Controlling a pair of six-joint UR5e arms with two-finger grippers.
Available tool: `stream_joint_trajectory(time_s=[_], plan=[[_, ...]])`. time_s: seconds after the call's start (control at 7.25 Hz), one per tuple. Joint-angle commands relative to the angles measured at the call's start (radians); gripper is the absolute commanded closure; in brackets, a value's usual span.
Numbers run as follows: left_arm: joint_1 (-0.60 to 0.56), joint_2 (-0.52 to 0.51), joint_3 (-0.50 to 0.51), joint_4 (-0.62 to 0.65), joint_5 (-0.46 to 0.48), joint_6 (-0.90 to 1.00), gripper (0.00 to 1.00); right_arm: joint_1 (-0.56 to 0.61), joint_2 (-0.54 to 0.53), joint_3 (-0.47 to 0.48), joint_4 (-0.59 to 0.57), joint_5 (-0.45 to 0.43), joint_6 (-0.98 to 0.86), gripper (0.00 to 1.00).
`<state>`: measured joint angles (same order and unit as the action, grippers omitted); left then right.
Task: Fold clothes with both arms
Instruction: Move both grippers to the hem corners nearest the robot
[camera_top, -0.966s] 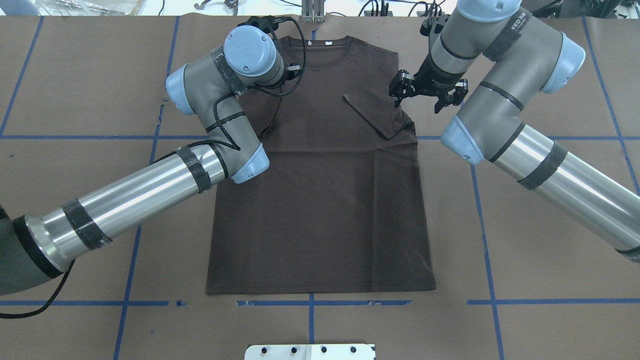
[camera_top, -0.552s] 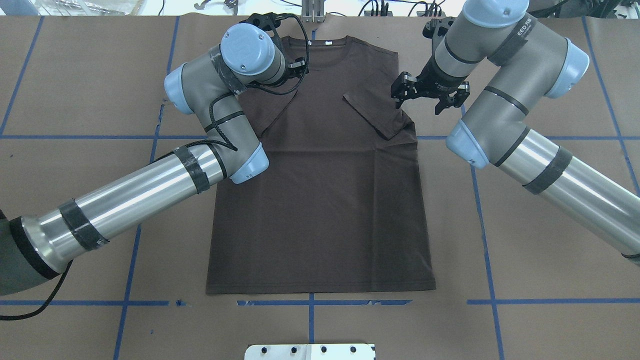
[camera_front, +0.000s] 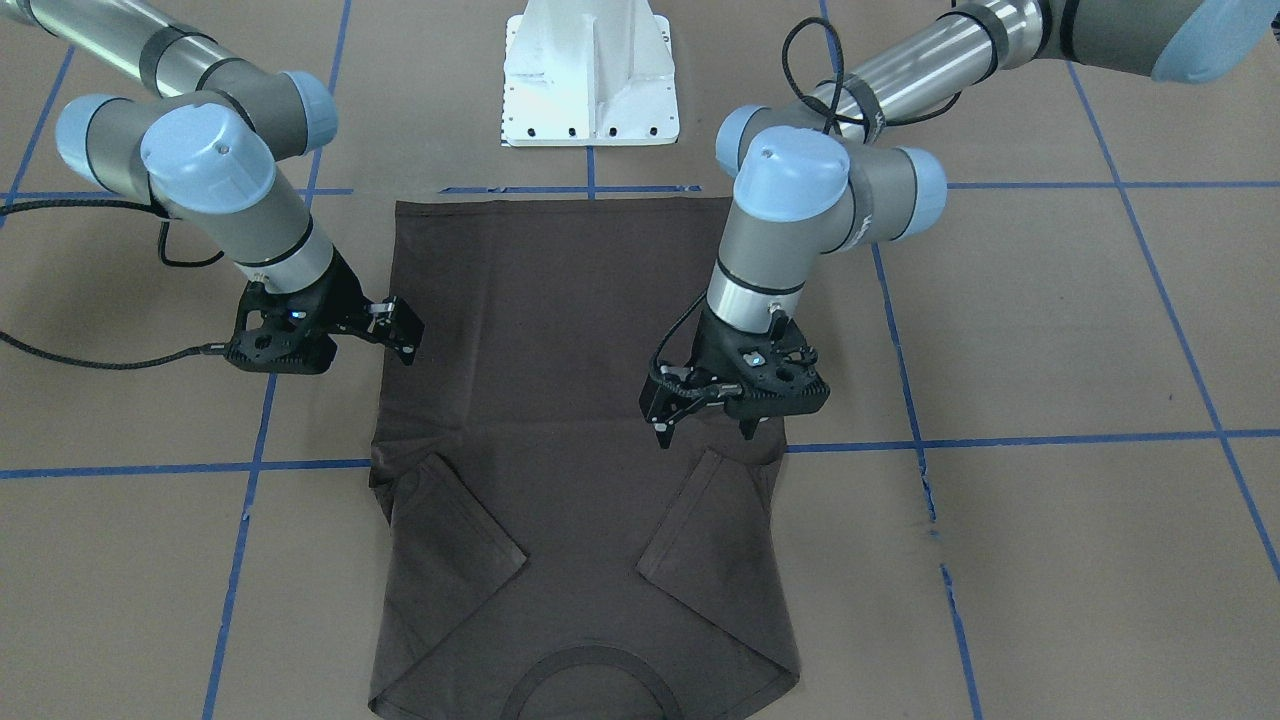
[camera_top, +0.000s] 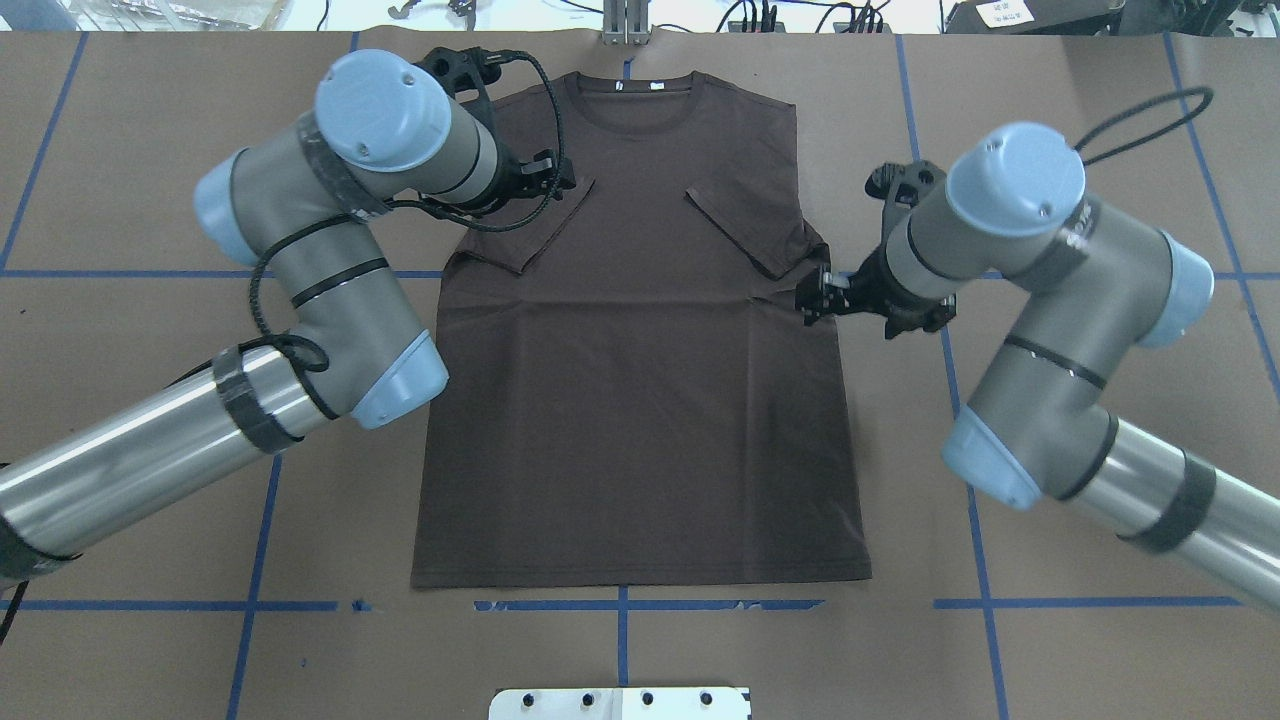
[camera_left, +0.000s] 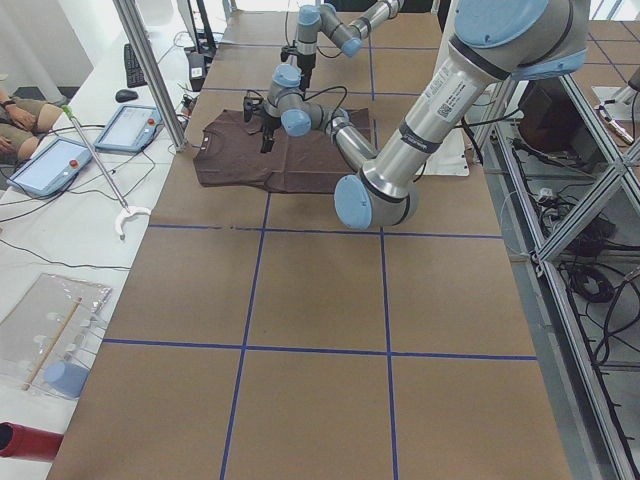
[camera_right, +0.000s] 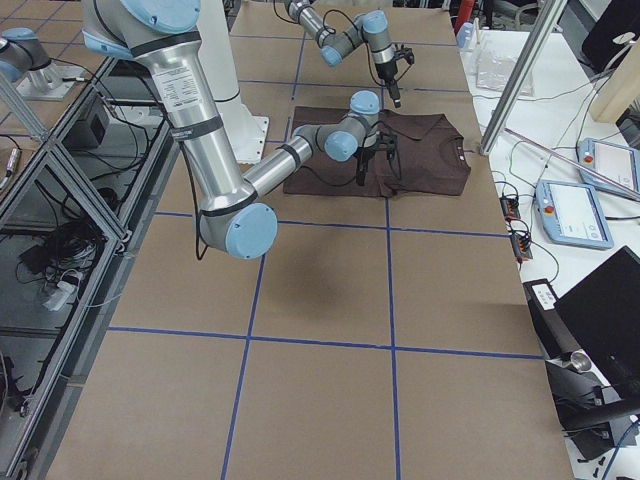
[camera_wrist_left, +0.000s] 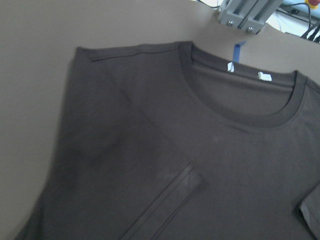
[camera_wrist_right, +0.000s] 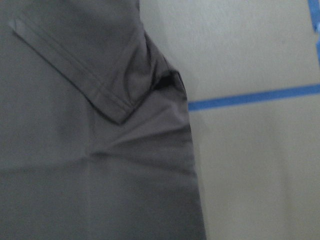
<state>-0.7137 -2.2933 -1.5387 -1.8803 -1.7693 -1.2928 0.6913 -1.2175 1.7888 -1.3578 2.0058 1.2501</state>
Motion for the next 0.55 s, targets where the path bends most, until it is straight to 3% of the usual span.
stream_joint_trajectory(time_s=[0.0,0.14,0.41], plan=[[0.000,0.104,-0.257,0.150,-0.004,0.035,0.00,-0.231,-0.184,0.220,0.002,-0.163,0.189,0.00],[0.000,0.107,-0.274,0.158,-0.004,0.035,0.00,-0.330,-0.197,0.240,0.002,-0.255,0.286,0.00],[0.000,0.107,-0.278,0.158,-0.002,0.035,0.00,-0.421,-0.236,0.239,0.002,-0.307,0.325,0.00]])
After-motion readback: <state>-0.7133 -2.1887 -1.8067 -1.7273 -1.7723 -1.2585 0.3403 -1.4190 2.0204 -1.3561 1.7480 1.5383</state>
